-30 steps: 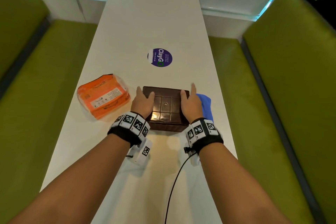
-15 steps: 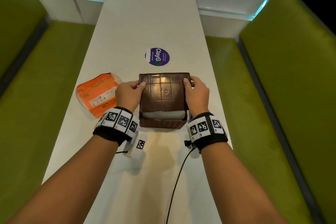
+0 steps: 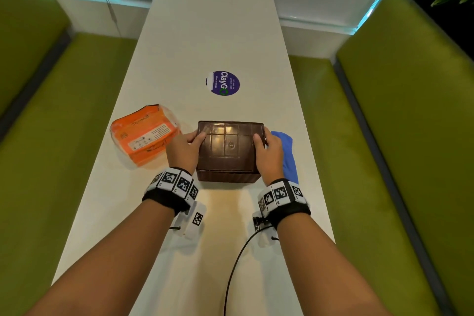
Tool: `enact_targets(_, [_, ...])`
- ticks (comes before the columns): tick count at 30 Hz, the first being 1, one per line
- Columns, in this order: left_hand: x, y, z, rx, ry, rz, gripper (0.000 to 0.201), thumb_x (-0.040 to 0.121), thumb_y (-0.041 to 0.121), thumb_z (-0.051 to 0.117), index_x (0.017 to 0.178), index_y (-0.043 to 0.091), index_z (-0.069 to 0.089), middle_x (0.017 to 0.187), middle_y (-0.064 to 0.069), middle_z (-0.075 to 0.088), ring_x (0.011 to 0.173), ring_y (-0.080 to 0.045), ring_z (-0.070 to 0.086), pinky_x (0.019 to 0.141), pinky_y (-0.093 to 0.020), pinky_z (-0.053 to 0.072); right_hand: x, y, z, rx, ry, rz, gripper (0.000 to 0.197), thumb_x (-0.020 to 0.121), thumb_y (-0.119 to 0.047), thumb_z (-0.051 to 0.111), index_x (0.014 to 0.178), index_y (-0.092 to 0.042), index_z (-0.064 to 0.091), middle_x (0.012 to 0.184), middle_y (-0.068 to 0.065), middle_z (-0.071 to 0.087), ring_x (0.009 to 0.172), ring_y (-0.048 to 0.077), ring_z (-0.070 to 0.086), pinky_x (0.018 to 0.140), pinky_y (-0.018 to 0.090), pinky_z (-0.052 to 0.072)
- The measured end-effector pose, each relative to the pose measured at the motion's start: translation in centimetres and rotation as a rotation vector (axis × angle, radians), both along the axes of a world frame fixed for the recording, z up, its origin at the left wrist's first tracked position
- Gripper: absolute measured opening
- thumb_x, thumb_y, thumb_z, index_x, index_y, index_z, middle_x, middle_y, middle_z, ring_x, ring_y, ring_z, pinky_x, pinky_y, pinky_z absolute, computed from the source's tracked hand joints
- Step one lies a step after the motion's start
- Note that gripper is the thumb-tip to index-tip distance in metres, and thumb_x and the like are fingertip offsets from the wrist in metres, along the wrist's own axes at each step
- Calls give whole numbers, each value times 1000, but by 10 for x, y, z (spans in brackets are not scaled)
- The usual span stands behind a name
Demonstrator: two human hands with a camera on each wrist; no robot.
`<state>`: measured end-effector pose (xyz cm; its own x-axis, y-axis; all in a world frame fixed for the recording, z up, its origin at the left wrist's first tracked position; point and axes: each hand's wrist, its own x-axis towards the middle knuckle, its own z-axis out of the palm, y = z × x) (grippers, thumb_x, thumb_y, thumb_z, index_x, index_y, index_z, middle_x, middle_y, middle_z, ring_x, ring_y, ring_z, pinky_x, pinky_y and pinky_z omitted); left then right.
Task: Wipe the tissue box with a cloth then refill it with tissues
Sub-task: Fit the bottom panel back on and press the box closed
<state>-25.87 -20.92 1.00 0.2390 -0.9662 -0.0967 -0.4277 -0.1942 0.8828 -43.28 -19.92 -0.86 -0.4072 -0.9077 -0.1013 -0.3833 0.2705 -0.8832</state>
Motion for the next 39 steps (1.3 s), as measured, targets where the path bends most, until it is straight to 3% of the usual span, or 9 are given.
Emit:
enact_targets(4, [0, 2, -8, 5, -55, -16, 32, 94, 26, 55, 114, 4, 68, 100, -16, 73, 82, -18, 59, 74, -28, 44, 0, 6, 3, 6, -49, 39, 31, 99, -22, 41, 125, -16, 56, 106, -1, 59, 102, 18, 55, 99, 41, 47])
enact_targets(8, [-4, 3, -13, 43, -114, -24, 34, 97, 25, 49, 117, 4, 67, 101, -17, 71, 86, -22, 61, 73, -25, 38, 1, 6, 3, 98, -84, 75, 43, 102, -23, 31, 145, -20, 33, 136, 3, 50, 120, 18, 49, 109, 35, 38])
enact_targets(13, [-14, -3, -6, 92, -282, -90, 51, 98, 24, 44, 145, 9, 33, 148, -16, 31, 139, -29, 28, 111, -39, 31, -1, 3, 10, 172, 52, 133, 56, 98, -18, 29, 150, -31, 12, 126, 8, 50, 95, 18, 56, 88, 33, 46])
enact_targets(16, [-25, -6, 1, -3, -583, -328, 54, 101, 34, 32, 151, 23, 16, 160, -5, 11, 147, -26, 5, 117, -49, 10, 1, -5, 16, 197, 398, 190, 56, 99, -27, 29, 150, -33, 8, 160, 5, 10, 140, 27, 29, 109, 47, 33])
enact_targets(20, [-28, -1, -18, -3, -758, -524, 59, 99, 46, 22, 152, 22, 13, 161, 0, 9, 149, -21, 1, 117, -54, 8, 6, -1, 3, 184, 534, 322, 52, 101, -35, 25, 151, -29, 13, 161, -1, -1, 148, 23, 9, 119, 49, 15])
enact_targets(24, [-25, 1, -25, -68, -678, -543, 64, 92, 48, 23, 148, 18, 26, 155, -4, 27, 147, -24, 12, 117, -49, 21, 7, 0, -1, 148, 463, 286, 45, 100, -32, 31, 144, -22, 31, 152, 2, 25, 129, 27, 44, 101, 41, 44])
enact_targets(28, [-23, 3, -15, -47, -327, -281, 56, 98, 37, 42, 147, 13, 29, 158, -9, 18, 147, -25, 11, 119, -42, 13, 2, -1, 8, 178, 194, 261, 50, 99, -35, 37, 147, -24, 26, 150, 3, 32, 136, 24, 37, 111, 38, 34])
enact_targets(31, [-16, -2, -17, 345, 49, 39, 73, 90, 54, 49, 139, 1, 38, 146, -20, 39, 134, -34, 39, 113, -44, 31, 1, -2, 14, 294, -60, 102, 66, 95, -54, 33, 150, -20, 18, 154, 5, 30, 143, 28, 28, 118, 41, 22])
enact_targets(39, [-3, -6, -29, 533, 331, -18, 76, 62, 75, 62, 83, 2, 66, 102, -22, 71, 95, -37, 67, 93, -50, 51, -2, -1, 11, 395, -248, 55, 63, 89, -63, 34, 119, -14, 60, 122, 10, 62, 118, 29, 56, 106, 45, 42])
